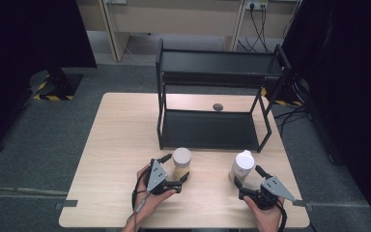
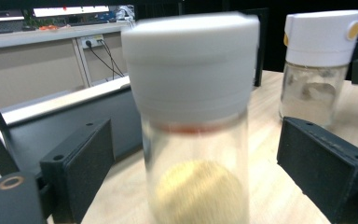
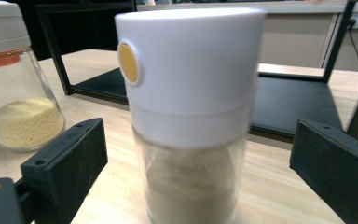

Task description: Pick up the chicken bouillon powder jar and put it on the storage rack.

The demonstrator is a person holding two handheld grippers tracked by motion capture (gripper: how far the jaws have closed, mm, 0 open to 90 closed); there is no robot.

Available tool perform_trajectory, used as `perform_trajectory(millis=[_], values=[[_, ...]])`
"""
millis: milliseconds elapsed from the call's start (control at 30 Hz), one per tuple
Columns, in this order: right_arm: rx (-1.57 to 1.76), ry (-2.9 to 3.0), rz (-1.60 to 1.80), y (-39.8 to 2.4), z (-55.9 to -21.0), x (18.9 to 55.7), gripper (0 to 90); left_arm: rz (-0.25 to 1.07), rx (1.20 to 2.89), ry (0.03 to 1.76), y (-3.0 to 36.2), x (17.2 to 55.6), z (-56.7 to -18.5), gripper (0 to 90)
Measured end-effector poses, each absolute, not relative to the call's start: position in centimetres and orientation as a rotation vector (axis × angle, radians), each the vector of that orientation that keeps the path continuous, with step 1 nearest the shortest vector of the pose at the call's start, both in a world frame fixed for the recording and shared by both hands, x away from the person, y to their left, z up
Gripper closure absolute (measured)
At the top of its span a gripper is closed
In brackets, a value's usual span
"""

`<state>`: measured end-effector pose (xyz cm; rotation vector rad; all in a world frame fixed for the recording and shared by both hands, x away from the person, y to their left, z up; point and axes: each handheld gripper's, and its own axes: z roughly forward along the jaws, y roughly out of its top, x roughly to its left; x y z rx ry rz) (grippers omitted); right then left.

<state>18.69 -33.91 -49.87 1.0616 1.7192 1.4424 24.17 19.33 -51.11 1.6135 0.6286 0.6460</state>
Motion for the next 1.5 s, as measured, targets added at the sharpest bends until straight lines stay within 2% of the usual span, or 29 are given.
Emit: perform_trajectory(millis=[533,833,1133,1500], values=[[1.041,1.694,1.453,-34.0,-50.3,18.1,4.8,0.678,1.592,0.635,19.2,23.4,-51.9,10.2],[1.037,1.691,1.457,-34.0,-50.4,18.0,4.8,0.672,1.507,0.655,18.9,23.2,-53.0,11.2],[1.042,1.688,1.464,-34.1,-50.4,18.1,4.8,0.688,1.494,0.641,18.2,23.9,-51.9,11.8],[1.048,1.685,1.466,-34.1,-50.4,18.0,4.9,0.695,1.468,0.626,17.3,24.5,-50.8,19.4]])
